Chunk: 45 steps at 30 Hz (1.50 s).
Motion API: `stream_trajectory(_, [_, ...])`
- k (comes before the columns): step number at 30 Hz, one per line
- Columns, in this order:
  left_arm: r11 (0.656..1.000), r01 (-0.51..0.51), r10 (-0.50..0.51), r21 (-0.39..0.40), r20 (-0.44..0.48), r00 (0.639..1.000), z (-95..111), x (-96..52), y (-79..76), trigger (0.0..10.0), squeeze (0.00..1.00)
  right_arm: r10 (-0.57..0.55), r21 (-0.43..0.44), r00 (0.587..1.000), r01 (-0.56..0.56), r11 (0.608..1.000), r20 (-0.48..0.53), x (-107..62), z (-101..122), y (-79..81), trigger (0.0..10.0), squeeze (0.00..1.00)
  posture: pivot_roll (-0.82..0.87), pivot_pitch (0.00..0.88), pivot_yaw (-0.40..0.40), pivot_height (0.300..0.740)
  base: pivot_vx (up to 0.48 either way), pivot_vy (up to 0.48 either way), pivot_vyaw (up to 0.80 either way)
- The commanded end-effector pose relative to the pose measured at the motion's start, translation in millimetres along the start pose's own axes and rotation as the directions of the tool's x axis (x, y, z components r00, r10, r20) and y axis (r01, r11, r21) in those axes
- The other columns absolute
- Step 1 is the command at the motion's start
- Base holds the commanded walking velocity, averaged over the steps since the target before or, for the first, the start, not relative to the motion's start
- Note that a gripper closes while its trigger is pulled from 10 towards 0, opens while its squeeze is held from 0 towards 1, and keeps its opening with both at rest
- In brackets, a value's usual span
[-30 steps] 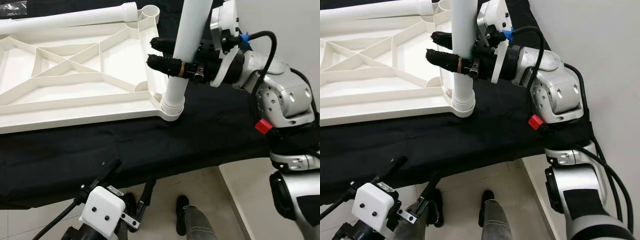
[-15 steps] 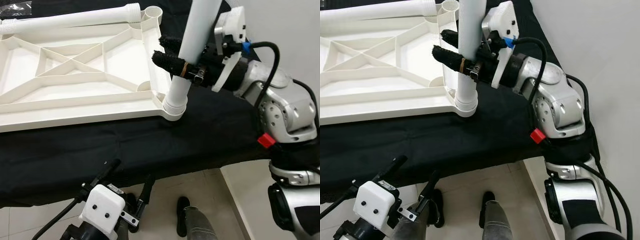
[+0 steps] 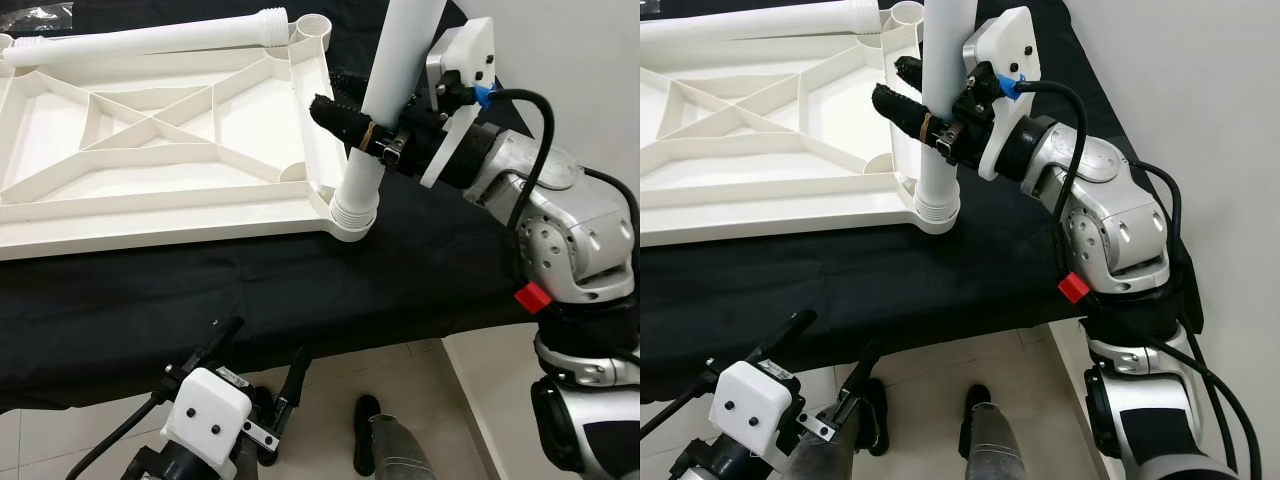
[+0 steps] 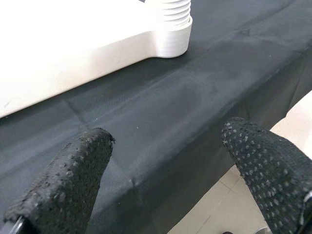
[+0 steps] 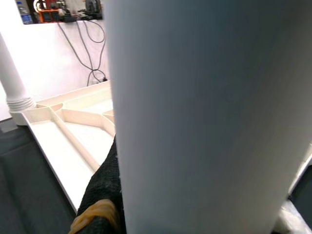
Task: Building children table
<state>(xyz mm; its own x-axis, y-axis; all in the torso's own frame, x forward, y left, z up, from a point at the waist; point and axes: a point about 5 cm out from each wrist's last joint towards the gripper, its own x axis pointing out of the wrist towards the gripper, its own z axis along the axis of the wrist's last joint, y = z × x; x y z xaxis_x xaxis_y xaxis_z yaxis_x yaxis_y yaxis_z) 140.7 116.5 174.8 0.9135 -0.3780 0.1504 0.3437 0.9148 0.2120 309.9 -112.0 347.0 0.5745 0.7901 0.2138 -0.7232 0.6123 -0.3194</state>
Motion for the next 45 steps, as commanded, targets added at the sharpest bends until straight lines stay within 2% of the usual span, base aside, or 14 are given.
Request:
stream_trajectory(1, [1.0, 0.002, -0.002, -0.02, -0.022, 1.0, -5, -2.0, -1.9, 10.0, 0.0, -0.103, 0.044, 0.983, 0.111, 0.993, -0.151, -8.0, -31, -9.3, 10.0, 0.0, 0.01, 0.394, -0.017, 0.74, 0.0, 0.0, 0.0])
stream_trajectory(7, [1.0, 0.0, 0.0, -0.018, -0.02, 1.0, -5, -1.5, -1.5, 10.0, 0.0, -0.172, 0.041, 0.971, 0.182, 0.982, -0.168, -8.8, -32, -9.3, 10.0, 0.0, 0.01, 0.393, -0.019, 0.74, 0.0, 0.0, 0.0])
stream_trajectory(10, [1.0, -0.001, 0.0, -0.017, -0.02, 1.0, -6, -1.1, -0.9, 10.0, 0.0, -0.262, 0.038, 0.949, 0.273, 0.961, -0.175, -10.4, -34, -9.8, 10.0, 0.0, 0.0, 0.393, -0.018, 0.74, 0.0, 0.0, 0.0])
stream_trajectory(14, [1.0, -0.001, 0.0, -0.017, -0.019, 1.0, -6, -1.1, -0.8, 10.0, 0.0, -0.295, 0.043, 0.939, 0.307, 0.951, -0.176, -10.1, -35, -7.7, 10.0, 0.0, 0.0, 0.393, -0.018, 0.74, 0.0, 0.0, 0.0])
stream_trajectory(15, [1.0, -0.001, 0.0, -0.017, -0.019, 1.0, -6, -1.0, -0.8, 10.0, 0.0, -0.308, 0.046, 0.935, 0.321, 0.946, -0.178, -9.7, -36, -5.9, 10.0, 0.0, 0.0, 0.393, -0.018, 0.74, 0.0, 0.0, 0.0])
stream_trajectory(16, [1.0, -0.001, 0.001, -0.015, -0.019, 1.0, -6, -0.6, -0.4, 10.0, 0.0, -0.36, 0.064, 0.914, 0.377, 0.924, -0.186, -7.9, -44, 7.2, 10.0, 0.0, 0.0, 0.392, -0.018, 0.74, 0.0, 0.0, 0.0])
stream_trajectory(18, [1.0, -0.001, 0.001, -0.014, -0.019, 1.0, -6, -0.4, -0.3, 10.0, 0.0, -0.384, 0.079, 0.904, 0.404, 0.911, -0.19, -7.4, -48, 14.7, 10.0, 0.0, 0.0, 0.392, -0.018, 0.74, 0.0, 0.0, 0.0])
stream_trajectory(22, [1.0, -0.001, 0.001, -0.014, -0.018, 1.0, -7, -0.1, 0.0, 10.0, 0.0, -0.397, 0.069, 0.898, 0.416, 0.907, -0.192, -6.6, -50, 21.8, 10.0, 0.0, 0.0, 0.39, -0.017, 0.74, 0.0, 0.0, 0.0])
stream_trajectory(24, [1.0, -0.001, 0.001, -0.012, -0.017, 1.0, -7, 0.4, 0.4, 10.0, 0.0, -0.412, 0.062, 0.891, 0.43, 0.901, -0.192, -4.3, -52, 36.4, 10.0, 0.0, 0.0, 0.388, -0.016, 0.74, 0.0, 0.0, 0.0])
stream_trajectory(27, [1.0, -0.001, 0.001, -0.012, -0.016, 1.0, -7, 0.6, 0.4, 10.0, 0.0, -0.404, 0.07, 0.893, 0.424, 0.903, -0.2, -3.0, -54, 45.0, 10.0, 0.0, 0.0, 0.388, -0.016, 0.74, 0.0, 0.0, 0.0])
stream_trajectory(36, [1.0, -0.001, 0.001, -0.011, -0.014, 1.0, -8, 1.3, 0.8, 10.0, 0.0, -0.406, 0.058, 0.887, 0.427, 0.902, -0.22, -1.2, -55, 48.1, 10.0, 0.0, 0.0, 0.386, -0.014, 0.74, 0.0, 0.0, 0.0])
stream_trajectory(38, [1.0, -0.002, 0.002, -0.01, -0.014, 1.0, -8, 1.5, 0.9, 10.0, 0.0, -0.429, 0.042, 0.871, 0.451, 0.892, -0.239, -2.4, -56, 47.2, 10.0, 0.0, 0.0, 0.384, -0.017, 0.74, 0.0, 0.0, 0.0])
stream_trajectory(40, [1.0, -0.003, 0.003, -0.009, -0.012, 1.0, -8, 1.9, 0.9, 10.0, 0.0, -0.51, 0.01, 0.809, 0.535, 0.844, -0.294, -8.2, -61, 44.1, 10.0, 0.0, 0.0, 0.384, -0.017, 0.74, 0.0, 0.0, 0.0])
stream_trajectory(45, [1.0, -0.004, 0.003, -0.009, -0.011, 1.0, -8, 2.1, 0.7, 10.0, 0.0, -0.554, -0.013, 0.771, 0.58, 0.815, -0.315, -11.7, -64, 44.2, 10.0, 0.0, 0.0, 0.385, -0.016, 0.74, 0.0, 0.0, 0.0])
